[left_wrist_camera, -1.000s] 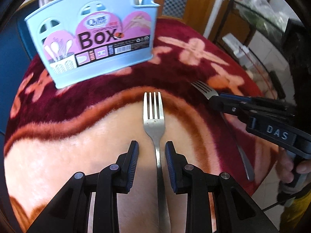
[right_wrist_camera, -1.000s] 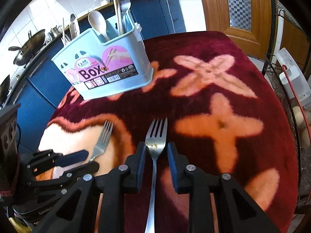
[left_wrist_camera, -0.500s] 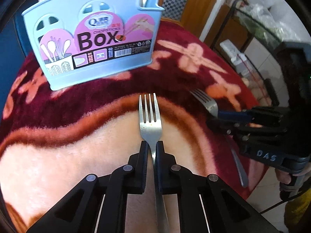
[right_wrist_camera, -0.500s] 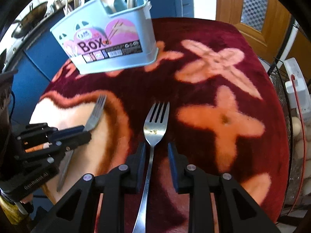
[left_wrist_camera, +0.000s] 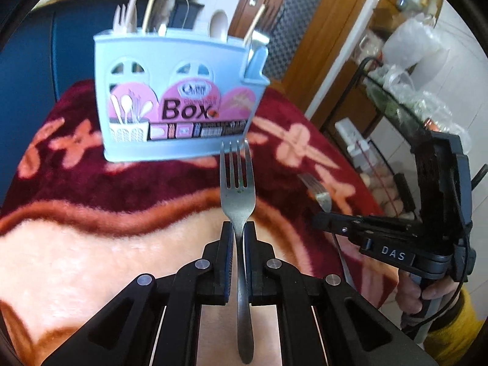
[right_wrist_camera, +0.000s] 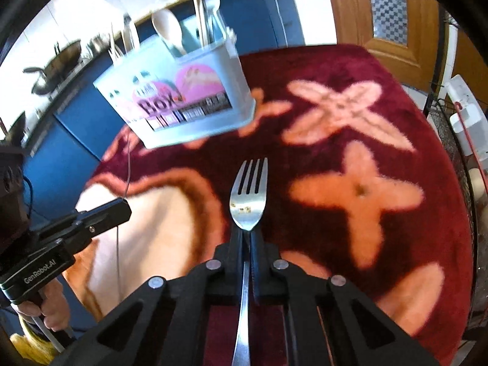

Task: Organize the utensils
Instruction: 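Lift both silver forks and carry them toward the caddy with both tools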

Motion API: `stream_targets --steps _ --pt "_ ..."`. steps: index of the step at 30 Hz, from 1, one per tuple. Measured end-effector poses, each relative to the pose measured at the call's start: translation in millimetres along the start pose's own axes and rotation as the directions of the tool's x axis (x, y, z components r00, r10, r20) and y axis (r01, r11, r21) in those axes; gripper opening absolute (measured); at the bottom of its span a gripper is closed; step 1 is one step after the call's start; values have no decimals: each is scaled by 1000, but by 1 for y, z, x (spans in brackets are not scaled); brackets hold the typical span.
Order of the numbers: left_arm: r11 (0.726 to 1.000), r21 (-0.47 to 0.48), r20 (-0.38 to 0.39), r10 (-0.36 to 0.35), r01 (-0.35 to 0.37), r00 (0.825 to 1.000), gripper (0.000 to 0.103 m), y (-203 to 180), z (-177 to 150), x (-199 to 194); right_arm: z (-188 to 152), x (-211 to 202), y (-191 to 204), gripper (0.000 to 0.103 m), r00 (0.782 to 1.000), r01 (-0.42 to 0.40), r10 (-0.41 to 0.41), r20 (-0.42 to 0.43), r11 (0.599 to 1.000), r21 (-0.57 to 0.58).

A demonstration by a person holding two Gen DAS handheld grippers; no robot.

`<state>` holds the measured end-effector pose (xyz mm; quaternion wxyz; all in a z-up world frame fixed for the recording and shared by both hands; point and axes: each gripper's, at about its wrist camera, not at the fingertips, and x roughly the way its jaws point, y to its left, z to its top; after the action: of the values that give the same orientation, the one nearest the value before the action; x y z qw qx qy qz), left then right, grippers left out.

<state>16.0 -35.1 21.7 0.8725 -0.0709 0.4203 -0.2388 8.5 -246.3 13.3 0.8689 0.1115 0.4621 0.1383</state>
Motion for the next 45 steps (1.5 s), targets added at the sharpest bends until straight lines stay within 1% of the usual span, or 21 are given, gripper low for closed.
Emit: stream_targets --steps 3,4,6,12,15,23,31,37,40,45 --pt "1000 -5 40 2 -2 999 6 1 3 -9 3 -15 5 6 997 -9 9 80 1000 -4" --pt "1000 -6 50 4 -4 999 6 1 4 -12 4 -18 7 6 995 -8 9 95 1000 -7" --pt "1000 -8 81 7 -6 997 6 2 7 -21 8 -28 12 6 989 -7 10 144 1000 -20" --pt "1000 -14 165 28 -26 986 6 6 18 -43 19 -45 27 6 973 10 2 233 999 -50" --pt "999 -14 196 41 -39 980 6 9 25 -52 26 -50 32 6 964 20 -3 267 998 -62" --pt "997 -14 269 77 -76 960 6 13 49 -67 44 -60 41 6 943 11 13 334 997 -70" --pt "994 3 319 106 -112 942 5 15 78 -84 65 -69 53 6 926 -1 36 375 996 -94" --pt "989 12 368 133 -147 920 5 14 106 -99 79 -76 62 6 913 7 42 406 993 -120" --pt "985 5 399 154 -170 904 5 17 125 -108 83 -77 63 6 910 11 42 413 992 -127" --pt "977 -11 454 196 -214 869 5 23 156 -119 86 -76 60 6 909 19 35 416 992 -125"
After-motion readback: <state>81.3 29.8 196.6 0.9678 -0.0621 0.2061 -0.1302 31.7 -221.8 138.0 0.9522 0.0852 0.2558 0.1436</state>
